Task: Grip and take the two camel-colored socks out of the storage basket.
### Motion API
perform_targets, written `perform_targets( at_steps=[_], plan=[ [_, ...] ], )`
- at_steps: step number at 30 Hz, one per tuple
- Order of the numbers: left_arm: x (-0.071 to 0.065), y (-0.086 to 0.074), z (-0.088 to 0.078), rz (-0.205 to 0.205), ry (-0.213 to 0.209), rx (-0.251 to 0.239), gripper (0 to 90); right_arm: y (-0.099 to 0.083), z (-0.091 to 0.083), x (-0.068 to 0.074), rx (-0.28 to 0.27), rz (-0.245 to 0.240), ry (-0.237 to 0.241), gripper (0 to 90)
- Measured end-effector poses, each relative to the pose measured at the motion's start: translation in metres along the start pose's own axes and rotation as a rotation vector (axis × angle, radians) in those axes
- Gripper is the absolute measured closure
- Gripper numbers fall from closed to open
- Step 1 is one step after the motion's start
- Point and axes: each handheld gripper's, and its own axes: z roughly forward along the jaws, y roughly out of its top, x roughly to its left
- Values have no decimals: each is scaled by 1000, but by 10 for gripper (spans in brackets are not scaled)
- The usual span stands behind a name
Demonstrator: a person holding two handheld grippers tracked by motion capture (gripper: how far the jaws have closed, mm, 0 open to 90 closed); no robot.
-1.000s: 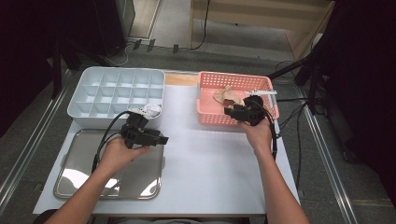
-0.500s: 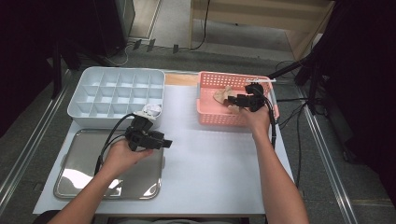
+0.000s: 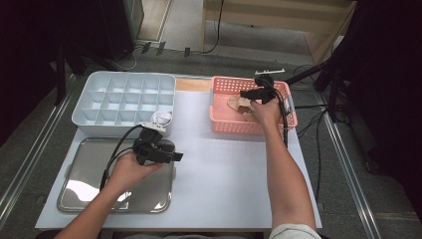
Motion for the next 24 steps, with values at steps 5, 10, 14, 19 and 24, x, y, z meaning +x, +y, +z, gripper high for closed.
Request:
perform_targets(
  at_steps=[5,10,14,19,24],
  plan=[
    [0,-2,-1,-1,-3,-1,468,-1,21,-4,40,13,-22,467],
    [-1,-3,-2,-3,-3,-7,469,-2,33,-6,62,12,-46,449],
    [-1,-4,-1,-4,0,-8,470,-4,39,-9,70,25,-33,422],
    [-2,-3,0,6,1,-6,470,-9,45,-10,123,5,-42,438],
    [-1,-3,0,7,0,-5,471,-11,49,-11,138,5,-52,454]
  ],
)
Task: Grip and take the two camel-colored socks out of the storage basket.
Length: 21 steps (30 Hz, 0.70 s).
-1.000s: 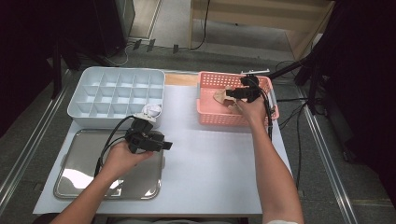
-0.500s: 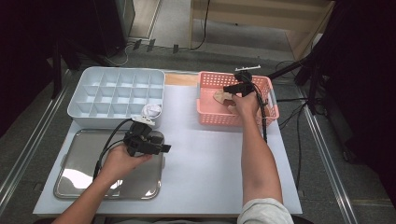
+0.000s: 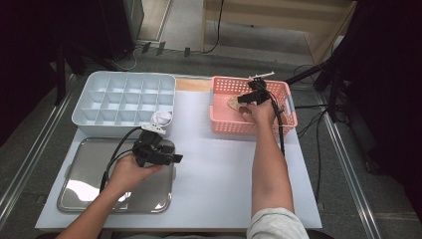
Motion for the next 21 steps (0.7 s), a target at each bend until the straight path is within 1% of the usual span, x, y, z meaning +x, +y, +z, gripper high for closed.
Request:
perform_targets(
  at_steps=[1,2,3,6,7,8,9,10,11,13,14,15,18,20,21],
  plan=[
    [1,0,0,0,2,-1,471,-1,1,0,5,-15,-3,455],
    [1,0,0,0,2,-1,471,-1,1,0,5,-15,-3,455],
    [1,0,0,-2,-1,-2,471,-1,5,2,20,-40,-17,467],
    [1,0,0,-5,-2,-3,472,-2,8,4,35,-47,-19,482],
    [2,0,0,-4,0,-1,472,-3,11,5,57,-52,-19,495],
    [2,0,0,-4,0,-1,472,-3,11,5,57,-52,-19,495],
    [2,0,1,-4,1,-1,472,-4,12,8,58,-80,-32,512],
    [2,0,1,-4,1,-1,472,-4,12,8,58,-80,-32,512],
    [2,0,1,-3,1,2,472,-4,12,10,55,-80,-33,556],
    [2,0,1,-3,1,4,473,-4,12,12,57,-86,-32,591],
    [2,0,1,-3,1,4,473,-4,12,12,57,-86,-32,591],
    [2,-1,2,-1,0,4,474,-4,12,13,58,-86,-27,636],
    [1,-1,3,1,3,7,474,-4,10,13,78,-62,-7,736],
    [1,-1,3,1,2,8,475,-3,8,11,98,-18,10,781],
    [1,-1,3,1,2,10,475,-2,8,10,105,-8,20,796]
  ],
)
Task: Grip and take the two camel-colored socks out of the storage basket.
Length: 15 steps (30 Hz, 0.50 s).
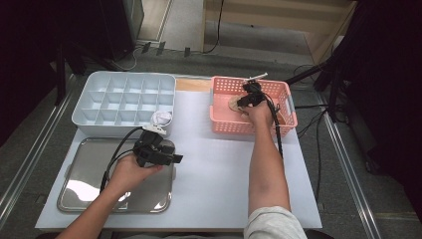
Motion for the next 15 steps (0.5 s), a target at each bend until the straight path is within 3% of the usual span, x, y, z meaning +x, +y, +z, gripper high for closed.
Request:
perform_targets(
  at_steps=[3,5,11,15],
  plan=[
    [0,0,0,-1,-1,2,477,2,-2,-1,10,28,23,812],
    [1,0,0,-6,-3,1,480,3,-6,0,-14,38,43,813],
    [2,1,2,-8,-3,4,481,4,-19,3,-71,7,69,813],
    [2,2,3,-7,-3,5,480,5,-30,4,-127,17,95,814]
  ],
)
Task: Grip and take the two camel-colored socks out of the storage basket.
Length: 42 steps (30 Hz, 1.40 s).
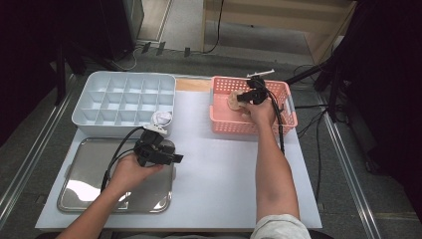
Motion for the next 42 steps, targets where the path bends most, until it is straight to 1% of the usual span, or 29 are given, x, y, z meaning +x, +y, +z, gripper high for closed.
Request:
perform_targets(
  at_steps=[1,2,3,4,7,8,9,10,11,12,13,15,16,19,21,23,24,25,26,27,28,29,30,31,34,38,40,41,42],
  plan=[
    [0,0,0,-1,-1,-3,480,3,-7,2,-15,-4,-5,814],
    [0,0,0,-1,-1,-3,481,3,-7,2,-15,-4,-5,814],
    [0,1,0,-1,-1,-5,481,6,-14,5,-44,-17,-1,814],
    [0,1,0,-3,0,-7,480,7,-18,6,-54,-17,4,814],
    [1,2,1,0,2,-7,480,10,-29,11,-70,-19,25,814],
    [1,2,1,0,2,-7,480,10,-29,11,-70,-19,25,814],
    [2,3,2,0,3,-3,480,11,-37,15,-82,-21,38,813],
    [2,3,2,0,3,-3,480,11,-37,15,-82,-21,38,813],
    [1,3,3,-1,4,-5,480,12,-45,19,-81,-30,41,812],
    [1,3,3,-1,4,-5,480,12,-45,19,-81,-30,41,812],
    [1,4,3,1,3,-6,480,13,-54,22,-84,-25,47,812],
    [1,5,4,-1,3,-7,479,13,-63,25,-91,-14,68,812],
    [1,5,5,3,4,-5,478,13,-68,27,-95,-19,71,812],
    [2,7,5,9,12,3,464,10,-81,35,-96,-58,75,811],
    [2,8,5,9,10,3,458,9,-85,38,-95,-64,78,811],
    [3,10,5,-4,4,-9,455,2,-97,47,-112,-70,101,811],
    [3,10,5,-4,4,-9,455,2,-97,47,-112,-70,101,811],
    [3,10,5,-3,4,-13,455,-2,-104,53,-112,-83,115,810],
    [3,11,5,1,6,-11,455,-2,-104,53,-112,-83,115,810],
    [3,12,5,-1,2,-12,455,-8,-113,59,-123,-97,129,810],
    [3,12,5,-1,2,-12,455,-8,-113,59,-123,-97,129,810],
    [4,13,5,-8,-2,-17,455,-13,-121,63,-137,-99,153,810],
    [4,13,5,-8,-2,-17,454,-13,-121,63,-137,-99,153,810],
    [5,13,5,-5,0,-18,454,-19,-130,69,-144,-117,164,809],
    [6,15,6,-5,1,-15,453,-28,-142,80,-149,-128,189,808],
    [6,17,6,1,-4,-14,452,-45,-148,91,-144,-152,201,806],
    [6,17,6,-1,-5,-15,452,-55,-148,93,-137,-150,212,807],
    [6,17,6,-1,-5,-15,452,-55,-148,93,-137,-150,212,807],
    [7,18,5,1,-3,-13,452,-66,-145,94,-127,-151,213,808]
  ],
)
